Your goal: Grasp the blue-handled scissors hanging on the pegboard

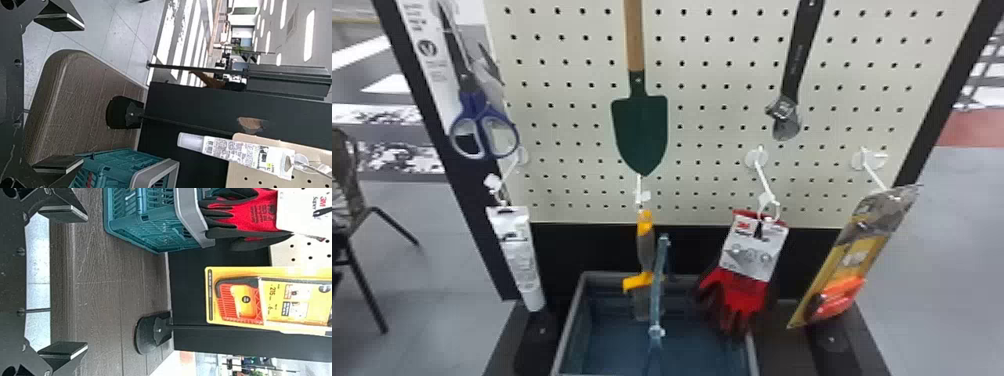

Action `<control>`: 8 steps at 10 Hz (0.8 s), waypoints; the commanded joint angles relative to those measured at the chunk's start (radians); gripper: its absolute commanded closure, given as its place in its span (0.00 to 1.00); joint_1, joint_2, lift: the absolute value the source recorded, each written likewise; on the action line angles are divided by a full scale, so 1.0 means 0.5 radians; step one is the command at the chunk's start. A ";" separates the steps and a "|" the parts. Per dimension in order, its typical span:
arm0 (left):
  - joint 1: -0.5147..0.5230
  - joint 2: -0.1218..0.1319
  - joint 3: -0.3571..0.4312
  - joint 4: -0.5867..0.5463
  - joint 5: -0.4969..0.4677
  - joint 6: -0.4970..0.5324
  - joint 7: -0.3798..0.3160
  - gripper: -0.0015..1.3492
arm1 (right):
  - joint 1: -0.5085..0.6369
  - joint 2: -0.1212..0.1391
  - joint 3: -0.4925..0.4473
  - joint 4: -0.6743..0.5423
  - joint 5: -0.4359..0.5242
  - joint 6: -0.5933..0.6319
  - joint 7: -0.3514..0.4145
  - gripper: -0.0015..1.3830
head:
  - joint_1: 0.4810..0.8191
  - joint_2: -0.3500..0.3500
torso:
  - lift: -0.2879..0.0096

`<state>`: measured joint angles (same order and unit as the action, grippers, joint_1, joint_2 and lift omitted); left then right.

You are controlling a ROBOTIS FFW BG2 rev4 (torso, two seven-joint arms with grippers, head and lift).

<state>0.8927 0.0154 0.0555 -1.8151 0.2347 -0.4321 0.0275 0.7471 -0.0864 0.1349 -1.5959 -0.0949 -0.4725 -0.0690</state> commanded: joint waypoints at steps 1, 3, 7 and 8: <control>0.002 0.000 -0.001 0.000 0.003 0.005 0.000 0.09 | -0.003 0.001 0.000 0.003 -0.003 0.000 0.000 0.11 | 0.20 0.50 | 0.63; 0.002 0.000 -0.004 0.000 0.003 0.005 0.000 0.09 | -0.003 0.001 0.000 -0.001 -0.003 0.000 0.000 0.11 | 0.20 0.50 | 0.63; 0.002 0.000 -0.001 0.005 0.003 0.011 0.000 0.09 | -0.003 0.004 0.000 -0.031 -0.003 0.000 0.000 0.11 | 0.20 0.50 | 0.63; -0.006 0.000 -0.001 0.005 0.000 0.008 0.000 0.09 | -0.003 0.004 0.000 -0.031 -0.003 0.000 0.000 0.11 | 0.20 0.50 | 0.63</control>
<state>0.8919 0.0155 0.0554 -1.8126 0.2361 -0.4265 0.0275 0.7457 -0.0843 0.1350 -1.6111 -0.0966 -0.4725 -0.0690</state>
